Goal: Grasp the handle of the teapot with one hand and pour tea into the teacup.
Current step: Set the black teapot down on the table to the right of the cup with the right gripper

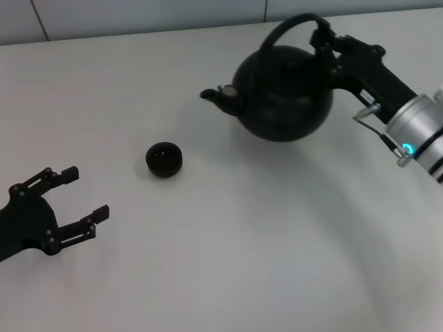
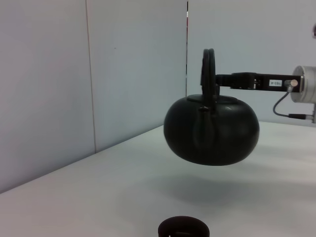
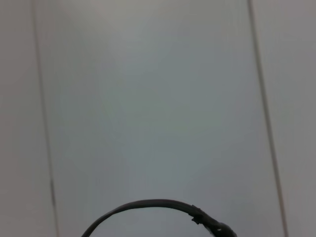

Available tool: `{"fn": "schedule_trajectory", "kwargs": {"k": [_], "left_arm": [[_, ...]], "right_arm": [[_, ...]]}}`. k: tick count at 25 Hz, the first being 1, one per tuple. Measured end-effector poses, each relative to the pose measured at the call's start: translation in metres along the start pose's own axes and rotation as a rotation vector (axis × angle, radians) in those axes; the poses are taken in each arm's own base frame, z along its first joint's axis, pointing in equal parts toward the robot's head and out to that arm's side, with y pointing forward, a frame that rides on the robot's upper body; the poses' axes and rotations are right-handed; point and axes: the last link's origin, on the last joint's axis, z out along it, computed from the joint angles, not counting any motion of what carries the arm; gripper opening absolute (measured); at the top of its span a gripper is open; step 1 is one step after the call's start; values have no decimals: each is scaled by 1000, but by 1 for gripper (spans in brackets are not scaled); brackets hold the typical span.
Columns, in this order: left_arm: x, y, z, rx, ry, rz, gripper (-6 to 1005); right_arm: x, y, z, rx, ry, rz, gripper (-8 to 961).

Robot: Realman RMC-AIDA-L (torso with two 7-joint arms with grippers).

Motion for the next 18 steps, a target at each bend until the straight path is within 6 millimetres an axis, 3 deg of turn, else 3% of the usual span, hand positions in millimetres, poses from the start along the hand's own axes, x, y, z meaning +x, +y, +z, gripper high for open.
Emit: {"fn": "schedule_trajectory", "kwargs": {"k": [9, 18], "left_arm": [[0, 0, 0, 0, 0, 2, 856], [0, 0, 0, 0, 0, 1, 855]], "right_arm": [[7, -15, -25, 99, -2, 17, 97], [12, -22, -32, 137, 27, 12, 97]]}}
